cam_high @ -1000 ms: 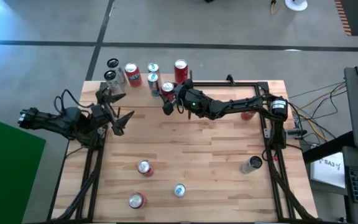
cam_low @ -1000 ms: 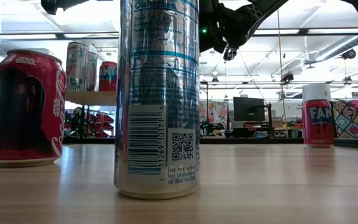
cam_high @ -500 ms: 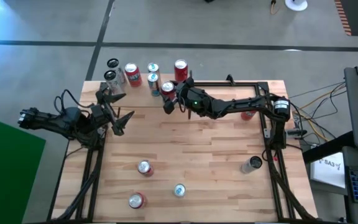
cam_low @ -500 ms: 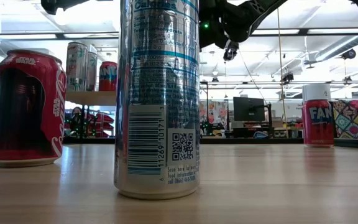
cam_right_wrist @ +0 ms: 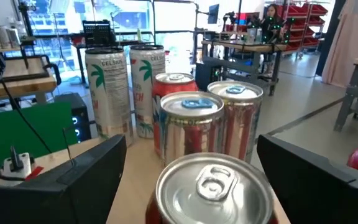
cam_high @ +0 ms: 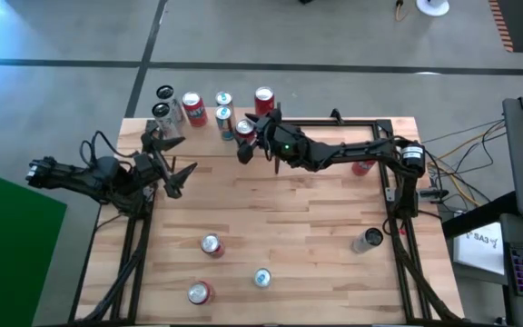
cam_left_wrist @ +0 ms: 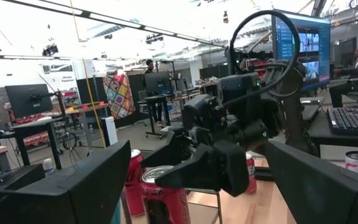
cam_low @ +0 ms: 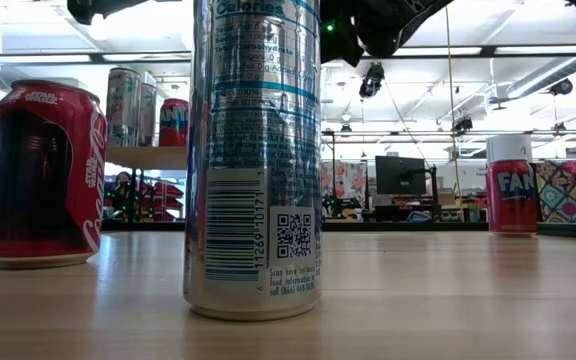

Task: Place canned beverage on shelf
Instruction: Put the red black soda can on the shelf aligned with the other red black soda can, then put the red soda can on the shelf aligned with the other red soda cans

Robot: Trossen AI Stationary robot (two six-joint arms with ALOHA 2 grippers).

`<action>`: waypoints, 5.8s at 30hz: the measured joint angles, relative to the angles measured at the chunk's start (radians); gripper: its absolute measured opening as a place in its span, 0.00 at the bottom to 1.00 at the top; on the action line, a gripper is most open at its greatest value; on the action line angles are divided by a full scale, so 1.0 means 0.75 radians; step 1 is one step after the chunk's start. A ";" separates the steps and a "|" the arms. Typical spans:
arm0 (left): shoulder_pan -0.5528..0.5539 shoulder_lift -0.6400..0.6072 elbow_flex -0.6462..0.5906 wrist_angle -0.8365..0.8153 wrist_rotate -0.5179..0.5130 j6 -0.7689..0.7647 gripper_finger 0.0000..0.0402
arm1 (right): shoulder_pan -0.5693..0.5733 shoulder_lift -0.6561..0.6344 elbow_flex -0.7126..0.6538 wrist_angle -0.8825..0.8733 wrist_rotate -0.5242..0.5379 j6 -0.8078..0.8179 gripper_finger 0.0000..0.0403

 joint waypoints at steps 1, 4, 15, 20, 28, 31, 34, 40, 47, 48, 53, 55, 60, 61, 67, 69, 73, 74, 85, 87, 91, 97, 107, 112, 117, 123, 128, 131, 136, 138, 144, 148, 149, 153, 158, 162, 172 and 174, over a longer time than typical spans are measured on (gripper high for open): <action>0.000 0.001 0.000 0.000 0.000 0.000 0.89 | 0.000 -0.004 0.001 -0.002 0.000 -0.005 0.87; 0.000 0.002 0.000 0.000 0.000 -0.005 0.89 | 0.003 -0.022 0.008 -0.010 0.000 -0.023 0.87; 0.000 0.013 0.000 0.004 0.001 -0.014 0.89 | 0.026 -0.131 0.046 -0.073 -0.013 -0.119 0.87; 0.000 0.013 0.000 0.004 0.003 -0.024 0.89 | 0.038 -0.210 0.072 -0.235 -0.072 -0.140 0.87; 0.000 0.021 0.000 0.005 0.003 -0.030 0.89 | 0.038 -0.367 0.109 -0.629 -0.138 -0.158 0.80; 0.000 0.023 0.000 0.003 0.004 -0.030 0.89 | 0.038 -0.412 0.108 -0.759 -0.141 -0.178 0.69; 0.000 0.025 0.000 0.004 0.004 -0.030 0.89 | 0.038 -0.432 0.109 -0.893 -0.140 -0.185 0.53; 0.000 0.025 0.000 0.005 0.004 -0.030 0.89 | 0.038 -0.418 0.096 -1.032 -0.139 -0.173 0.15; 0.000 0.026 0.000 0.006 0.003 -0.030 0.89 | 0.027 -0.405 0.025 -1.004 -0.134 -0.142 0.03; 0.000 0.026 0.000 0.006 0.003 -0.030 0.89 | 0.025 -0.402 0.012 -0.983 -0.134 -0.141 0.02; 0.000 0.028 0.000 0.006 0.003 -0.030 0.89 | 0.004 -0.358 -0.033 -0.909 -0.133 -0.120 0.02; 0.000 0.028 0.000 0.005 0.003 -0.030 0.89 | -0.009 -0.327 -0.044 -0.880 -0.133 -0.118 0.02; 0.000 0.028 0.000 0.005 0.003 -0.030 0.89 | -0.041 -0.235 -0.047 -0.834 -0.131 -0.112 0.02; 0.000 0.028 0.000 0.005 0.003 -0.030 0.89 | -0.045 -0.218 -0.047 -0.824 -0.129 -0.108 0.02; 0.000 0.028 0.000 0.005 0.003 -0.030 0.89 | -0.049 -0.174 -0.047 -0.788 -0.131 -0.102 0.02; 0.000 0.028 0.000 0.005 0.003 -0.030 0.89 | -0.049 -0.174 -0.047 -0.786 -0.131 -0.101 0.02; 0.000 0.028 0.000 0.005 0.003 -0.024 0.89 | -0.048 -0.174 -0.047 -0.778 -0.132 -0.102 0.02; 0.000 0.028 0.000 0.005 0.002 -0.019 0.89 | -0.048 -0.174 -0.047 -0.777 -0.133 -0.104 0.02; 0.000 0.028 0.000 0.006 0.002 -0.010 0.89 | -0.048 -0.174 -0.047 -0.776 -0.146 -0.095 0.02; 0.000 0.028 0.000 0.008 0.002 -0.010 0.89 | -0.047 -0.174 -0.047 -0.776 -0.149 -0.094 0.02; 0.000 0.028 0.000 0.017 0.002 -0.003 0.89 | -0.048 -0.174 -0.047 -0.776 -0.179 -0.092 0.02; 0.000 0.027 0.000 0.028 0.002 -0.003 0.89 | -0.047 -0.174 -0.048 -0.776 -0.180 -0.081 0.02; 0.000 0.028 0.000 0.032 0.002 -0.003 0.89 | -0.030 -0.174 -0.048 -0.777 -0.180 -0.074 0.02; 0.000 0.028 0.000 0.033 0.002 -0.003 0.89 | -0.030 -0.174 -0.048 -0.777 -0.180 -0.063 0.02; 0.000 0.028 0.000 0.034 0.002 -0.003 0.89 | -0.030 -0.174 -0.049 -0.777 -0.180 -0.061 0.02; 0.000 0.028 0.000 0.035 0.002 -0.003 0.89 | -0.030 -0.174 -0.051 -0.776 -0.180 -0.060 0.02; 0.000 0.028 0.000 0.035 0.002 -0.003 0.89 | -0.028 -0.174 -0.052 -0.777 -0.180 -0.059 0.02; 0.001 0.028 0.000 0.035 0.002 -0.003 0.89 | -0.027 -0.176 -0.052 -0.779 -0.179 -0.047 0.02; 0.000 0.028 0.000 0.034 0.002 -0.003 0.89 | -0.027 -0.214 -0.052 -0.822 -0.169 -0.048 0.02; 0.000 0.028 0.000 0.034 0.002 -0.003 0.89 | -0.027 -0.234 -0.050 -0.846 -0.168 -0.063 0.02; 0.000 0.028 0.000 0.034 0.002 -0.003 0.89 | -0.046 -0.316 -0.047 -0.858 -0.169 -0.175 0.02; 0.000 0.035 0.000 0.034 0.002 -0.004 0.89 | -0.079 -0.361 -0.046 -0.869 -0.168 -0.200 0.02; 0.000 0.038 0.000 0.034 0.003 -0.004 0.89 | -0.084 -0.372 -0.046 -0.873 -0.167 -0.204 0.02; 0.001 0.049 0.000 0.035 0.003 -0.011 0.89 | -0.085 -0.412 -0.046 -0.888 -0.168 -0.205 0.02; 0.000 0.068 0.000 0.036 0.003 -0.014 0.89 | -0.065 -0.462 -0.046 -0.912 -0.169 -0.203 0.02; 0.001 0.087 0.000 0.045 0.003 -0.037 0.89 | -0.047 -0.515 -0.046 -0.966 -0.174 -0.182 0.02; 0.000 0.150 0.000 0.100 0.004 -0.076 0.89 | -0.023 -0.633 -0.045 -1.243 -0.230 0.049 0.02; 0.000 0.165 0.001 0.124 0.006 -0.077 0.89 | -0.013 -0.645 -0.045 -1.291 -0.254 0.093 0.02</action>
